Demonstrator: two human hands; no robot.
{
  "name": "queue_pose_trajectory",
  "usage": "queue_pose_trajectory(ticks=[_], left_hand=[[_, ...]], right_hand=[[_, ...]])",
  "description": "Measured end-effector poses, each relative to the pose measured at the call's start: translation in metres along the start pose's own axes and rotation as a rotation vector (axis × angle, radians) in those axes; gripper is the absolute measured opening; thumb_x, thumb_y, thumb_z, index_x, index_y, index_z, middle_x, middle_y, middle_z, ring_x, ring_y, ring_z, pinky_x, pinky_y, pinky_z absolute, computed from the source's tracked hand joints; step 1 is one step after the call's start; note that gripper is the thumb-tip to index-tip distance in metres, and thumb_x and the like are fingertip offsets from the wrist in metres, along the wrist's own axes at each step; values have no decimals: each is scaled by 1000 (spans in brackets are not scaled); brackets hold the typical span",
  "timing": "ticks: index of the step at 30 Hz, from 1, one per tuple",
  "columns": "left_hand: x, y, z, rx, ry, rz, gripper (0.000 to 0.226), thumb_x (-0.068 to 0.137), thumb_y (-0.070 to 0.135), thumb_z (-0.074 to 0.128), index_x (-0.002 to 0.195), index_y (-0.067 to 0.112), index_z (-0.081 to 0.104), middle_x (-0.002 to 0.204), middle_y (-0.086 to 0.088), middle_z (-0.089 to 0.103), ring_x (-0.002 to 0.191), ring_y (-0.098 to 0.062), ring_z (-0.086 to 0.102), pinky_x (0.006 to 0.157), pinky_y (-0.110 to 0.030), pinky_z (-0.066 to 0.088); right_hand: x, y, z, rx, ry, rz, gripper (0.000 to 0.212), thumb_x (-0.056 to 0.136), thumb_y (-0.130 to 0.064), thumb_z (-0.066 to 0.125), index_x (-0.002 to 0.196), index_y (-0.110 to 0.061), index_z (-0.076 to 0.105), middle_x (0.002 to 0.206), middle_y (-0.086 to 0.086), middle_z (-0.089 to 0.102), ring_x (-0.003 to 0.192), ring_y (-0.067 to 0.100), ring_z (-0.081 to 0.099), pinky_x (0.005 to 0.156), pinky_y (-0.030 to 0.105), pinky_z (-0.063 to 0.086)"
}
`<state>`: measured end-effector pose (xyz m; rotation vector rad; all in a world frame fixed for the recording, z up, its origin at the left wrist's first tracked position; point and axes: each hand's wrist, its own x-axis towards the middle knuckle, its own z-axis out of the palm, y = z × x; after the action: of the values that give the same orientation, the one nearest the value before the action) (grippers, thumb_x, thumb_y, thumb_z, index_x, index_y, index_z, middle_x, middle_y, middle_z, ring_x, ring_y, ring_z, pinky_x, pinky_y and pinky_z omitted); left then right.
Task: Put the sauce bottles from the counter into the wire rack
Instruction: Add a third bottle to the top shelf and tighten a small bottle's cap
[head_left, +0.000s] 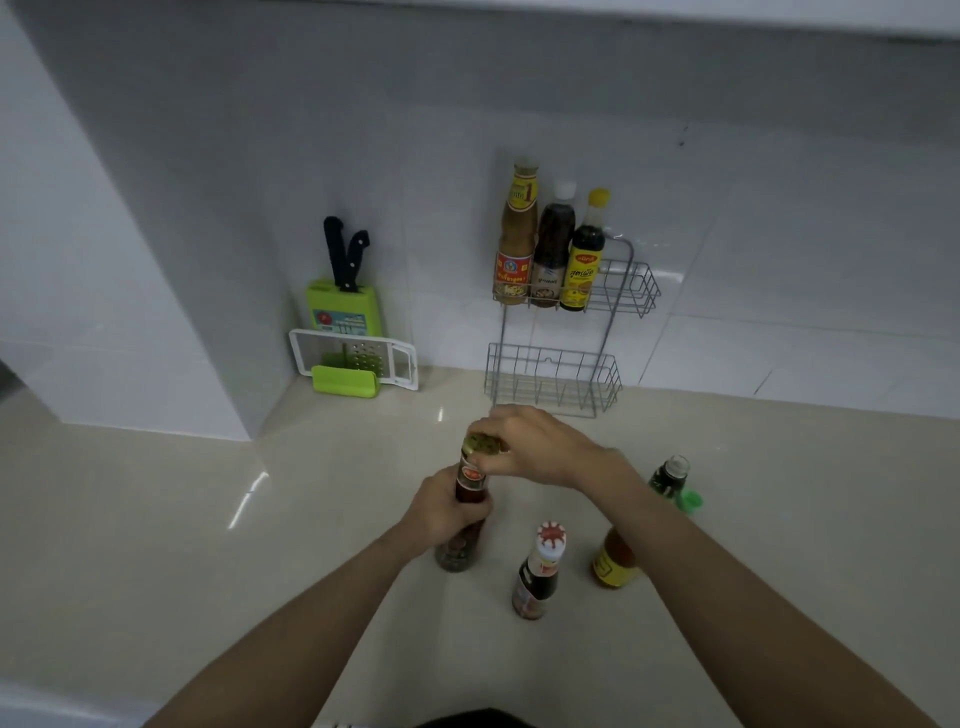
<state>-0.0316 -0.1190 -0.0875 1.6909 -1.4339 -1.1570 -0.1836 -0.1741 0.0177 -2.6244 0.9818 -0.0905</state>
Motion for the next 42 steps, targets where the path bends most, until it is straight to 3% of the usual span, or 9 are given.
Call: queue_pose_trajectory(ticks=[8, 14, 19, 25, 31, 34, 38, 40, 42], left_hand=[[21, 72, -40, -143, -42, 51, 8, 59, 5, 68, 67, 6, 67, 77, -20, 69, 76, -26, 65, 77, -37, 52], [20, 86, -49, -126, -112, 58, 9, 47, 2, 60, 52, 10, 61, 60, -9, 65, 63, -23, 59, 66, -31, 47], [16, 89, -51, -183, -291, 118, 17, 46, -1, 53, 62, -3, 55, 63, -18, 61, 66, -28, 57, 68, -30, 47], [13, 90, -45, -224, -359, 148, 12, 46, -2, 52, 58, -2, 52, 59, -12, 59, 66, -28, 56, 69, -30, 47], [8, 84, -40, -207, -268, 120, 11, 44, -1, 54, 55, 1, 55, 59, -13, 59, 67, -28, 57, 71, -33, 45], [5, 88, -46, -179, -372, 159, 14, 44, -3, 51, 58, -2, 53, 60, -12, 58, 67, -28, 55, 71, -34, 44], [-3, 105, -53, -163, -553, 220, 19, 46, -4, 49, 64, -4, 53, 58, -10, 58, 64, -26, 56, 65, -27, 46], [-3, 108, -50, -167, -446, 196, 14, 44, -2, 52, 58, -3, 54, 58, -12, 58, 64, -26, 57, 65, -29, 47], [0, 104, -40, -171, -167, 112, 8, 42, 3, 57, 50, 4, 57, 56, -12, 60, 62, -26, 58, 65, -34, 47]], right_hand=[[27, -5, -97, -3, -128, -69, 45, 96, -33, 55, 140, -26, 49, 133, -1, 60, 117, 14, 55, 92, 23, 41], [33, 2, -103, 82, -37, -87, 37, 86, -41, 67, 119, -26, 63, 105, -3, 71, 89, 8, 62, 75, 23, 46], [35, 5, -116, 234, -188, -144, 39, 89, -10, 65, 125, -23, 61, 122, -9, 64, 113, 5, 58, 92, 18, 46], [36, 8, -122, 378, -280, -157, 43, 81, -2, 73, 121, -17, 64, 112, -12, 68, 107, 6, 64, 92, 22, 52], [26, 1, -108, 184, -119, -101, 39, 76, -39, 78, 113, -32, 66, 101, -12, 73, 87, -5, 65, 80, 24, 53], [19, -12, -101, -2, 2, -156, 34, 88, -60, 52, 104, -31, 59, 89, -9, 66, 80, 4, 61, 70, 30, 51], [13, -19, -86, -436, 181, -384, 23, 99, -48, 27, 93, -26, 28, 66, -3, 47, 57, 24, 49, 52, 33, 38], [15, -17, -81, -480, 275, -362, 15, 97, -37, 25, 93, -23, 27, 58, 0, 46, 48, 27, 47, 47, 33, 36], [21, -19, -73, -487, 352, -184, 13, 97, -32, 28, 98, -19, 31, 57, 3, 48, 48, 30, 45, 49, 34, 34]])
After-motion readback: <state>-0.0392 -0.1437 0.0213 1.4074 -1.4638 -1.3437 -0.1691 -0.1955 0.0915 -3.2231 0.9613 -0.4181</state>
